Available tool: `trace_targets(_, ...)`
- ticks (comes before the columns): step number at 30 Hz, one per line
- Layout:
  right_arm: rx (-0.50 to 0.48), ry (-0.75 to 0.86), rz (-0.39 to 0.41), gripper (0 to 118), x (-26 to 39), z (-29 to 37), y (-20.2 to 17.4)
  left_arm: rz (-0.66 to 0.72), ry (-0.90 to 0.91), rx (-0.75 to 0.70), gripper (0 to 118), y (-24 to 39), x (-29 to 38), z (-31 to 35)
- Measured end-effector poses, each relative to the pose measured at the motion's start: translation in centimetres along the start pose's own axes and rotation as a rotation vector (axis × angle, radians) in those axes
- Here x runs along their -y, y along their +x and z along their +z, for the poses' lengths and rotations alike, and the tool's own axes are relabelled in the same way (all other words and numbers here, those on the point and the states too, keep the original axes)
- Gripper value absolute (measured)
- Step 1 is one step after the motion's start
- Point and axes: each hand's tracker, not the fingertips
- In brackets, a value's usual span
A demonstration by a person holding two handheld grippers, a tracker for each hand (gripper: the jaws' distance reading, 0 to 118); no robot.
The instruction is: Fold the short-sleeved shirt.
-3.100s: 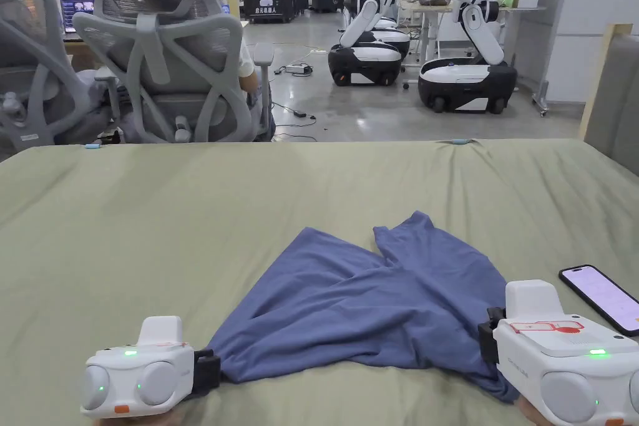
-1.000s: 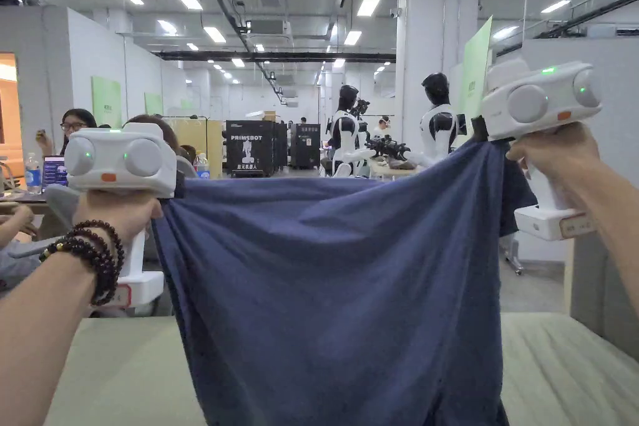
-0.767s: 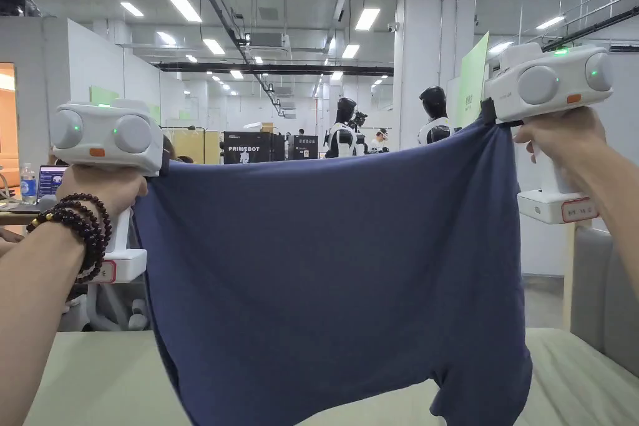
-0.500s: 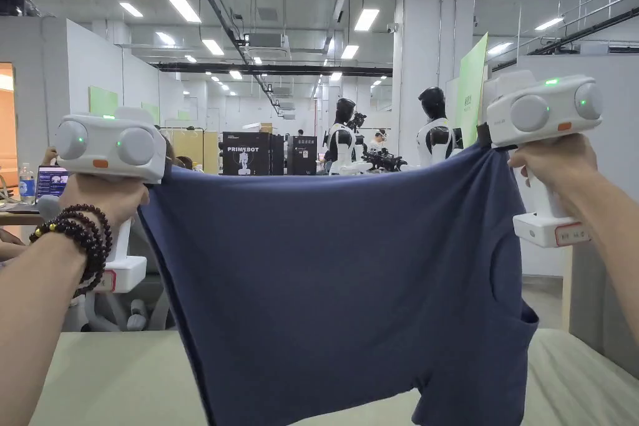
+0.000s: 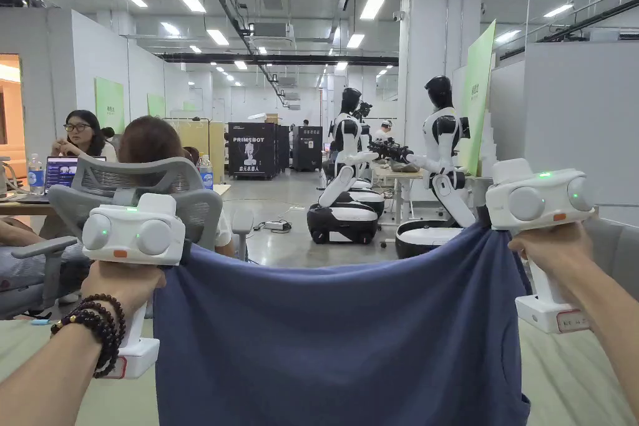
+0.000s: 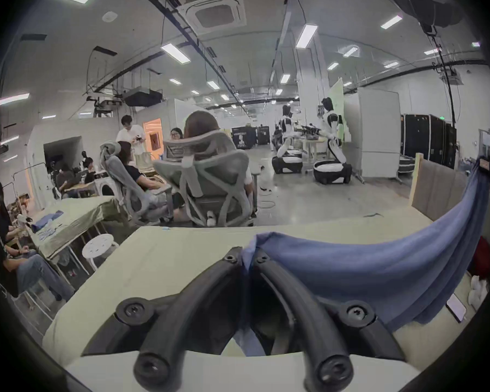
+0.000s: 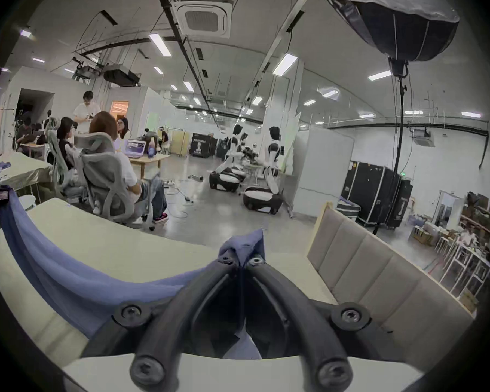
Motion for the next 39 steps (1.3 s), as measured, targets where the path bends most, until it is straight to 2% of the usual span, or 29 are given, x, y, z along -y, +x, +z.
trace_targets(3, -0.012, 0.015, -0.006, 2, 0.2, 1.8, 0.2, 0.031, 0.025, 0.009, 3, -0.3, -0.2, 1.9)
trace_targets(6, -0.024, 0.048, -0.015, 2, 2.0, 5.3, 0.6, 0.098, 0.092, 0.084, 3, -0.9, 1.5, 5.5)
trace_targets(13, -0.057, 0.037, -0.005, 2, 12.1, 14.9, 0.5, 0.122, 0.088, 0.138, 3, -1.0, 12.8, 14.7)
trace_targets(15, -0.053, 0.006, 0.014, 2, 15.9, 17.6, 0.3, 0.094, 0.066, 0.138, 3, -0.6, 17.0, 17.1)
trace_targets(19, -0.071, -0.066, -0.038, 2, 23.4, 23.1, 0.2, 0.068, -0.016, 0.148, 3, -0.8, 24.2, 20.4)
trace_targets(23, -0.096, -0.250, 0.023, 2, 31.1, 27.0, -0.8, 0.120, -0.106, 0.142, 3, -1.6, 29.8, 23.3)
trace_targets(28, -0.146, -0.494, 0.093, 2, 39.7, 27.9, -1.9, 0.112, -0.236, 0.143, 3, -1.8, 35.2, 24.4)
trace_targets(31, -0.156, -0.580, 0.070, 2, 42.9, 27.2, -2.2, 0.099, -0.315, 0.131, 3, -1.7, 37.6, 23.8)
trace_targets(39, -0.127, -0.599, 0.029, 3, 44.7, 26.1, -2.4, 0.086, -0.399, 0.099, 3, -0.9, 40.5, 22.6)
